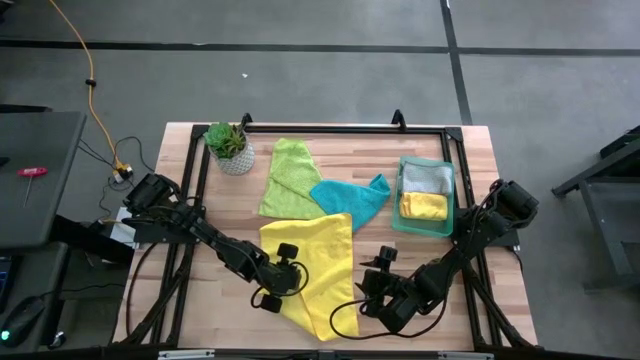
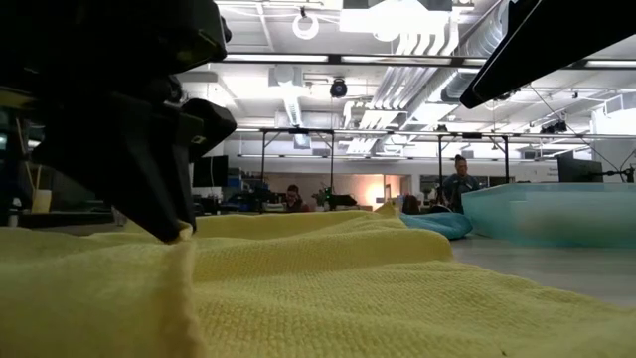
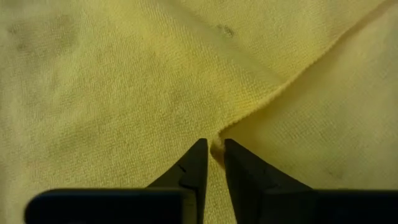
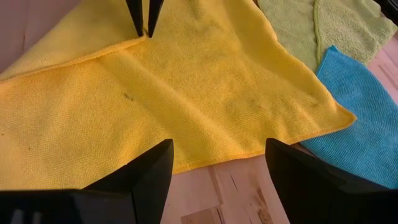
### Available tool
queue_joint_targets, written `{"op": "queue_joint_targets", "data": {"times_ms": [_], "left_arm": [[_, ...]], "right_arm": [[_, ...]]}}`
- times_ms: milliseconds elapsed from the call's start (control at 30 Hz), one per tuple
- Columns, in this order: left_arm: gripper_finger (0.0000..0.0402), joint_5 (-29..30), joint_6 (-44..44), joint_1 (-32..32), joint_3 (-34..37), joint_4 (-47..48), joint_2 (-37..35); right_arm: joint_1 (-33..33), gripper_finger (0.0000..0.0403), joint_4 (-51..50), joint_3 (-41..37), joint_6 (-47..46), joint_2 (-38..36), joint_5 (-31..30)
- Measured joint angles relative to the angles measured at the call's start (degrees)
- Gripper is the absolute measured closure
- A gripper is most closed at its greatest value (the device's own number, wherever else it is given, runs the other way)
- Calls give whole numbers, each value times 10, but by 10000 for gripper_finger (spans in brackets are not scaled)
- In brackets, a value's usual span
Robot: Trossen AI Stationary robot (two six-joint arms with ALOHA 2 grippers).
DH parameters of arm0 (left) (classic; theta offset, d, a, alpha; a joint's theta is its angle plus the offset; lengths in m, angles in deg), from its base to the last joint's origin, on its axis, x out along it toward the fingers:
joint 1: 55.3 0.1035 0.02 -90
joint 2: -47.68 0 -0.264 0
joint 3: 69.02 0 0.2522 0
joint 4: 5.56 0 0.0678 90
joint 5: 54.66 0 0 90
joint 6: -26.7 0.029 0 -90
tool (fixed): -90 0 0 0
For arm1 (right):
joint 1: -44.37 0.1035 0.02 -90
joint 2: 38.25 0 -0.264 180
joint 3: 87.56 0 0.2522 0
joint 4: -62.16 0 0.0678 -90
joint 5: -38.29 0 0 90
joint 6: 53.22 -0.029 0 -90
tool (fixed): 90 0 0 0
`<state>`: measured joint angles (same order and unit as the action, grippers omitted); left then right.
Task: Fold microfiber towels
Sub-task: Fold the yellow microfiber cloth
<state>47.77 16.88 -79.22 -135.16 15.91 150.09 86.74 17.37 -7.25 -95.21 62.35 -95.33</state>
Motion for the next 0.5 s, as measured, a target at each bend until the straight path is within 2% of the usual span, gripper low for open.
{"op": "queue_joint_targets", "data": {"times_ms": [133, 500], "left_arm": [[396, 1, 4, 0, 0, 1, -6], [400, 38, -5, -2, 0, 38, -64]], "right_arm": [[0, 155, 0, 0, -1, 0, 0], [0, 155, 0, 0, -1, 0, 0]]}}
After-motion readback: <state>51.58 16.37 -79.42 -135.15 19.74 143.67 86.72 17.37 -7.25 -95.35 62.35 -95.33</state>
